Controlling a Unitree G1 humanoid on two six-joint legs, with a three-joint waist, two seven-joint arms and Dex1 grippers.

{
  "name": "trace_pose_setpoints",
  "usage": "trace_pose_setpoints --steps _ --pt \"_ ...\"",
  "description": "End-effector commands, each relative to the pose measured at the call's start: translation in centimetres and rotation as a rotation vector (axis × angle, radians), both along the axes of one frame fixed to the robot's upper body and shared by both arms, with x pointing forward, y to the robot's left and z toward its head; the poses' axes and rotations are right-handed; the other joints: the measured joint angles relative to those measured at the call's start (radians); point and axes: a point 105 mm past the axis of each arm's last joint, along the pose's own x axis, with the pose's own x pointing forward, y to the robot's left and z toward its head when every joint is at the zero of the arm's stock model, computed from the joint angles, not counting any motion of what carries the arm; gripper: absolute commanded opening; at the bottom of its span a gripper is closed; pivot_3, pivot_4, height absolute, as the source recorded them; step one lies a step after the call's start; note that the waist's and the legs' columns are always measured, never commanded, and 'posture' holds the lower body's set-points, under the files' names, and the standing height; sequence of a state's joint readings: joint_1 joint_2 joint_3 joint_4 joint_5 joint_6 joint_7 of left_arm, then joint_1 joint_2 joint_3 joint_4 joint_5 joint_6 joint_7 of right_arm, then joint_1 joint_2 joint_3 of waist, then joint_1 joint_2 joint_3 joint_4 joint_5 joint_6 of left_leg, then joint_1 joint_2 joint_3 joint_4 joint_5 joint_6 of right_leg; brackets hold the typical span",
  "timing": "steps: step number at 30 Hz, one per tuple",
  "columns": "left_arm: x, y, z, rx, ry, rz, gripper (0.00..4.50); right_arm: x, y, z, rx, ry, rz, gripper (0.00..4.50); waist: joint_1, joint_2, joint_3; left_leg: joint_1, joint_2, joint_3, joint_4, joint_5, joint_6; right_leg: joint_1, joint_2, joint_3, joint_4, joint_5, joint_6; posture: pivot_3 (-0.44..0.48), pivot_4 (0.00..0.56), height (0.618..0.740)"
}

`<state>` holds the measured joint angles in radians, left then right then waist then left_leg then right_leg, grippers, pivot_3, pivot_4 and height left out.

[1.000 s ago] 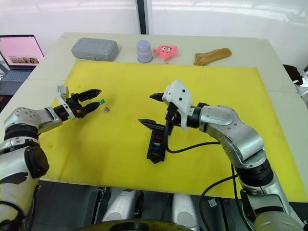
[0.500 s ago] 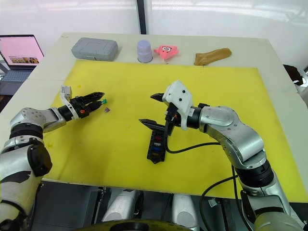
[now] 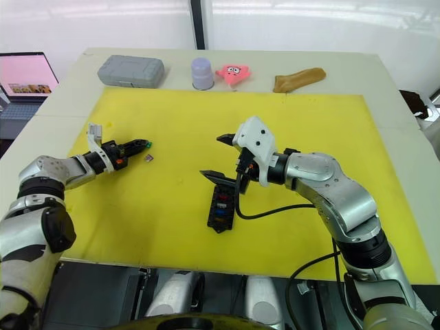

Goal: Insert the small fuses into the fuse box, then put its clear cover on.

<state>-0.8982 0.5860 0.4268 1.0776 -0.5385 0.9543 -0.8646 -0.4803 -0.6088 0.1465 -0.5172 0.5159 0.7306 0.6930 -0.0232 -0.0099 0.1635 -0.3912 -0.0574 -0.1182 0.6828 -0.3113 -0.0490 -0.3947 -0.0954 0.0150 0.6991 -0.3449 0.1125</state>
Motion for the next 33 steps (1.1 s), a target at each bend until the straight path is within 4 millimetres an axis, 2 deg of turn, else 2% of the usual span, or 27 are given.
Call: trace_pose_setpoints --steps 1,4,8,12,16,23,26,29,33 --pt "-0.1 1.3 2.3 0.003 -0.057 0.013 0.04 -0.7 0.0 1.2 0.004 -0.064 0.016 4.5 -0.003 0.0 0.0 0.0 0.0 0.0 0.0 0.0 0.0 0.0 0.0 0.0 0.0 0.0 0.0 0.0 0.15 0.74" --pt "-0.7 1.3 5.6 -0.033 -0.122 -0.033 0.04 -0.8 -0.2 1.2 0.02 -0.054 0.009 4.5 -0.017 -0.002 0.001 -0.001 0.001 0.0 0.0 0.0 0.0 -0.001 0.0 0.0 0.0 0.0 0.0 0.0 0.15 0.74" --pt "-2.6 0.7 10.2 -0.052 -0.22 -0.117 0.04 -1.2 -0.5 1.6 0.085 -0.012 0.003 4.5 -0.022 -0.003 0.002 -0.002 0.001 -0.001 -0.001 0.0 0.0 -0.002 0.0 0.0 0.0 0.0 0.0 0.0 0.15 0.74" --pt "-4.8 0.7 13.3 -0.05 -0.282 -0.15 0.04 -1.7 -1.1 2.0 0.141 0.027 -0.006 4.5 -0.021 -0.003 0.002 -0.002 0.001 -0.001 -0.001 0.0 0.0 -0.002 0.0 0.001 0.0 0.0 0.0 0.0 0.15 0.74" --pt "-7.9 -0.8 16.5 -0.046 -0.419 -0.271 0.04 -2.0 -1.5 3.8 0.342 0.113 -0.008 4.5 -0.021 -0.003 0.002 -0.002 0.002 0.0 -0.001 0.0 0.0 -0.002 0.0 0.001 0.0 0.0 0.0 0.0 0.15 0.74" --pt "-10.1 -5.8 18.2 -0.159 -0.582 -0.397 0.04 -2.9 0.1 6.0 0.561 0.237 0.064 4.5 -0.019 -0.003 0.002 -0.002 0.002 -0.001 0.0 0.0 0.0 -0.001 -0.002 0.003 -0.001 0.0 0.0 0.0 0.15 0.74" --pt "-10.9 -8.1 19.0 -0.283 -0.624 -0.339 0.04 -3.1 0.9 7.0 0.658 0.295 0.089 4.5 -0.021 -0.003 0.002 -0.001 0.002 -0.001 -0.001 0.0 0.0 -0.001 -0.002 0.004 -0.001 0.0 0.0 0.0 0.15 0.74" --pt "-10.8 -9.9 18.7 -0.395 -0.594 -0.228 0.04 -2.8 1.3 7.9 0.741 0.352 0.079 4.5 -0.02 -0.003 0.002 -0.002 0.002 0.0 0.0 0.0 0.0 -0.001 -0.002 0.005 -0.002 0.0 0.0 0.0 0.15 0.74" --pt "-11.3 -11.5 18.6 -0.453 -0.573 -0.176 0.04 -2.3 1.6 8.4 0.765 0.381 0.056 4.5 -0.02 -0.003 0.001 -0.001 0.002 0.002 0.0 0.0 0.0 -0.001 -0.002 0.006 -0.003 0.0 0.0 0.0 0.15 0.74"
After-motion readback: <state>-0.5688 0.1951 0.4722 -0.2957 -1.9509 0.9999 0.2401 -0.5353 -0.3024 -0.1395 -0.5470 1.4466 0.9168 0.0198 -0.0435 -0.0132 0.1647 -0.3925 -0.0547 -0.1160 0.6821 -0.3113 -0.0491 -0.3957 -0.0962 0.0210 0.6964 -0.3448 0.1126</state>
